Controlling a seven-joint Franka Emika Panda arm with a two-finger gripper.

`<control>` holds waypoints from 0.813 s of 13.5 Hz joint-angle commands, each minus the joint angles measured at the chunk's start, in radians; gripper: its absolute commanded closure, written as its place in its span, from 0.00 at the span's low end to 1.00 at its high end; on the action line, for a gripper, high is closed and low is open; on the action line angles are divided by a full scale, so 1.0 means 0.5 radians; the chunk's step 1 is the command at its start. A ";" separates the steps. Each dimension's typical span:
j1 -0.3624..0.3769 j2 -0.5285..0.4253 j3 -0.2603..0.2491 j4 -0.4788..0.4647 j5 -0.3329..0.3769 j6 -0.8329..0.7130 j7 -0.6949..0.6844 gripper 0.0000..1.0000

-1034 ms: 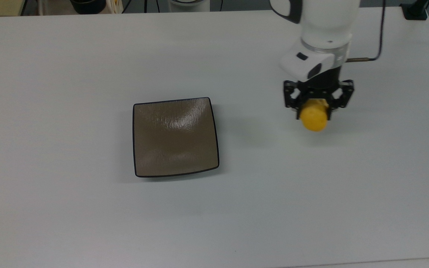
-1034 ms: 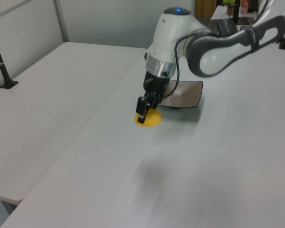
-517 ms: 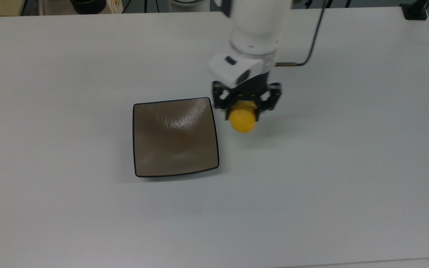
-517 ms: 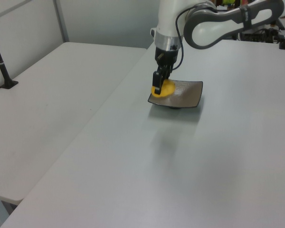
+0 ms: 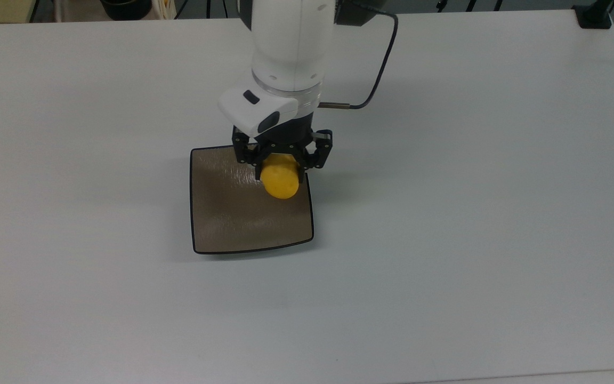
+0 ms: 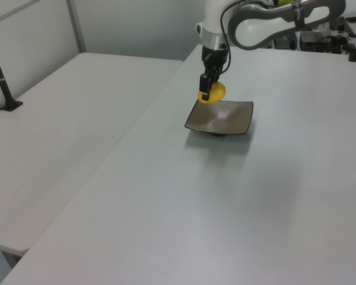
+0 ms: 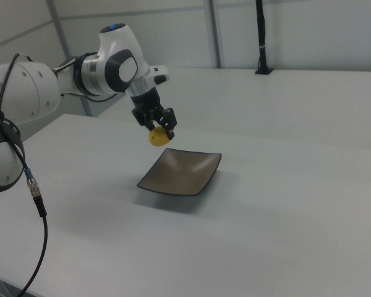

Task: Put potatoes on a ceramic plate
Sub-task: 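Lower the potato onto the plate and open the gripper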

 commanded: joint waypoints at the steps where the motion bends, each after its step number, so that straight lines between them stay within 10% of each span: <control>1: -0.023 -0.045 -0.025 -0.087 0.017 0.007 -0.084 0.37; 2: -0.030 -0.036 -0.025 -0.087 0.017 0.007 -0.081 0.08; 3: -0.030 -0.030 -0.022 -0.087 0.014 0.010 -0.081 0.00; 11: -0.030 -0.033 -0.019 -0.081 0.014 0.001 -0.078 0.00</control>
